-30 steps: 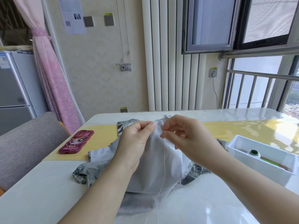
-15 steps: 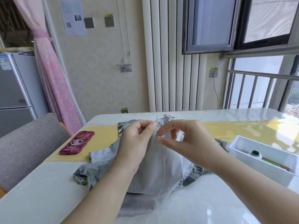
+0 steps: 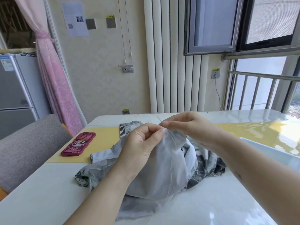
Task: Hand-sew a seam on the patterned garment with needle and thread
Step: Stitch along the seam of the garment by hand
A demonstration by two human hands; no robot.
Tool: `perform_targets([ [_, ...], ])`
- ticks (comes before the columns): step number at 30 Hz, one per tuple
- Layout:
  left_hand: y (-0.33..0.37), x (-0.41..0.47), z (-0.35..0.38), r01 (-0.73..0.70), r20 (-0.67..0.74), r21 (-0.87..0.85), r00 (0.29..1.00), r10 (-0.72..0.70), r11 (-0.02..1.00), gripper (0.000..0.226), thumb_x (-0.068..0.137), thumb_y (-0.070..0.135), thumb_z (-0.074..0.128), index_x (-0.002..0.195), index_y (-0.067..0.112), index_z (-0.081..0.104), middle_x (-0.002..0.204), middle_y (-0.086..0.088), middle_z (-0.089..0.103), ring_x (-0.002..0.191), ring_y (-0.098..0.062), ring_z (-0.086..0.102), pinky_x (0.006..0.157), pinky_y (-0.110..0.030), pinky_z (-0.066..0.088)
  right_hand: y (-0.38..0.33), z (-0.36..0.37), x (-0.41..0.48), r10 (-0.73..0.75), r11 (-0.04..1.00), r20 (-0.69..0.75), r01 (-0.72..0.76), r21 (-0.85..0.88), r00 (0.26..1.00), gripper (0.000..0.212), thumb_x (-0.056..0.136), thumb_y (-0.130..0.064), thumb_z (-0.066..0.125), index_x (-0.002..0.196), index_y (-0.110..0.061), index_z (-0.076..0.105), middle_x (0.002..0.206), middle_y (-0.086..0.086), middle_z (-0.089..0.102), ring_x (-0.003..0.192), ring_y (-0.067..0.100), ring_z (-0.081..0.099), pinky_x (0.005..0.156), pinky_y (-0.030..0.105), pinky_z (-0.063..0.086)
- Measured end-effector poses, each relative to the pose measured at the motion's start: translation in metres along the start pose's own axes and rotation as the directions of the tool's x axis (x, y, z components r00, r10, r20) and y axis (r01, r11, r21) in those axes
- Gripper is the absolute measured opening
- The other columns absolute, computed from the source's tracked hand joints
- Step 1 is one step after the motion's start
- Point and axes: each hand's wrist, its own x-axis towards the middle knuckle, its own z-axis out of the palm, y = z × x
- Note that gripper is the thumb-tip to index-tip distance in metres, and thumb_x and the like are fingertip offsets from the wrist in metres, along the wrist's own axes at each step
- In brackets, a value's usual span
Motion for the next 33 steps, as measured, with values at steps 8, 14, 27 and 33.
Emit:
perform_targets([
  [8, -0.002, 0.002, -0.003, 0.015, 0.005, -0.001, 1.000, -0.015, 1.000, 0.012, 0.081, 0.029, 0.071, 0.070, 0.029, 0.069, 0.074, -0.001, 0.054, 0.075, -0.013, 0.046, 0.071, -0.021, 0.039, -0.014, 0.000, 0.010, 0.057, 0.946, -0.013, -0.050, 0.321, 0.998, 0.014, 0.094, -0.009, 0.052, 0.082, -0.009, 0.059, 0.076, 0.001, 0.066, 0.056, 0.009, 0.050, 0.055, 0.018, 0.043],
  [14, 0.000, 0.001, -0.003, 0.027, 0.019, 0.020, 0.999, -0.027, 0.999, 0.011, 0.078, 0.029, 0.063, 0.068, 0.030, 0.066, 0.076, -0.005, 0.050, 0.077, -0.018, 0.042, 0.070, -0.023, 0.037, -0.014, -0.011, 0.021, 0.040, 0.773, -0.278, 0.147, 0.617, 0.960, 0.017, 0.102, -0.012, 0.036, 0.087, -0.010, 0.044, 0.079, 0.008, 0.069, 0.085, 0.025, 0.069, 0.078, 0.040, 0.056],
  [27, 0.002, 0.006, -0.007, 0.125, 0.023, -0.462, 0.991, -0.129, 0.878, 0.013, 0.081, 0.012, 0.063, 0.074, 0.013, 0.052, 0.092, -0.005, 0.072, 0.082, -0.013, 0.066, 0.072, -0.022, 0.054, 0.009, -0.032, 0.012, 0.066, 0.777, 0.049, -0.082, 0.624, 0.997, 0.024, 0.098, -0.008, 0.034, 0.075, -0.013, 0.041, 0.045, -0.002, 0.038, 0.046, 0.015, 0.043, 0.062, 0.029, 0.049],
  [33, -0.003, 0.007, -0.005, 0.188, 0.047, -0.451, 0.981, -0.186, 0.873, 0.006, 0.078, 0.018, 0.060, 0.072, 0.016, 0.060, 0.115, -0.020, 0.052, 0.107, -0.029, 0.048, 0.093, -0.037, 0.040, -0.016, -0.023, 0.013, -0.131, 0.774, -0.114, 0.173, 0.609, 0.985, 0.030, 0.100, -0.011, 0.031, 0.072, -0.015, 0.040, 0.105, 0.011, 0.071, 0.103, 0.021, 0.065, 0.091, 0.040, 0.050],
])
